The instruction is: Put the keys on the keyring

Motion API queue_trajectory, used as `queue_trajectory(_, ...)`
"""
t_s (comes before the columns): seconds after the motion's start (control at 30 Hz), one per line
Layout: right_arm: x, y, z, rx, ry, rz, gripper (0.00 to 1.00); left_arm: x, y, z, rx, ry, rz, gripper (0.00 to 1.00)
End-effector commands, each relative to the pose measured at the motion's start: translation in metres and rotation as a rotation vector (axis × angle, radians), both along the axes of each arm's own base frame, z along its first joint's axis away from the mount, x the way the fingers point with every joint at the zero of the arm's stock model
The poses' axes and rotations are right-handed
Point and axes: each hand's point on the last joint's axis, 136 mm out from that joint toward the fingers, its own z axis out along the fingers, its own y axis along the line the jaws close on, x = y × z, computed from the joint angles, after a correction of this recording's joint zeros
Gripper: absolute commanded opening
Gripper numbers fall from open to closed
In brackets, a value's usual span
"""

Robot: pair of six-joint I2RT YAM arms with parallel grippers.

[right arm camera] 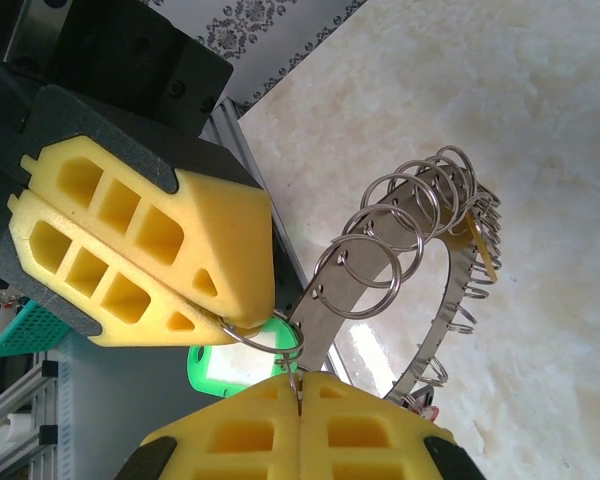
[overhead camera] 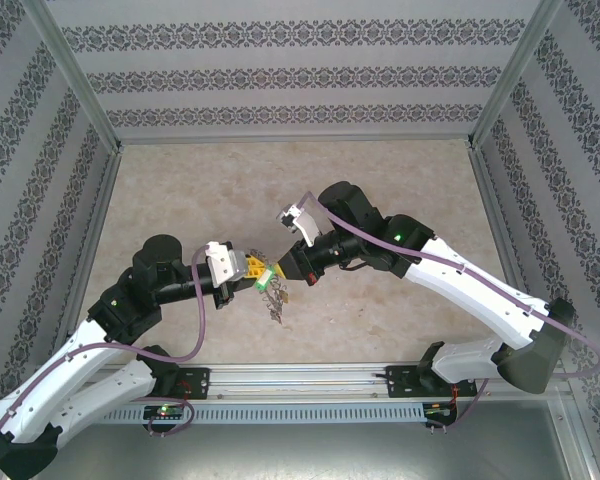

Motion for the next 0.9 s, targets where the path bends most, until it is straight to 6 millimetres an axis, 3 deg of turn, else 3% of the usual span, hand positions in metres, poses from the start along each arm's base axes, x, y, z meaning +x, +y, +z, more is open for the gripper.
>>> queue_trajectory(0.0, 0.017, 0.001, 0.001, -0.002, -0.024, -0.046, 0.01, -0.020, -0.006, 0.037, -0.111, -0.093, -0.102, 0.00)
queue_trajectory(0.2, 0.018, -0.004, 0.006, -0.002, -0.036, -0.063, 0.32, -0.023, -0.004, 0.043, -0.127, -0.100, -0.106, 0.00)
queue_trajectory(0.3, 0.019, -0.008, 0.010, 0.003, -0.056, -0.079, 0.39, -0.024, -0.004, 0.045, -0.134, -0.104, -0.108, 0.00)
queue_trajectory(0.57, 0.012, -0.028, 0.028, -0.013, -0.218, -0.090, 0.45, -0.024, -0.004, 0.049, -0.146, -0.102, -0.105, 0.00)
queue_trajectory(0.73, -0.018, -0.039, 0.051, 0.044, -0.553, -0.011, 0.47, -0.027, -0.004, 0.058, -0.178, -0.099, -0.115, 0.00)
queue_trajectory(0.87, -0.048, -0.037, 0.069, 0.209, -0.782, 0.058, 0.50, -0.034, -0.005, 0.071, -0.237, -0.092, -0.146, 0.00)
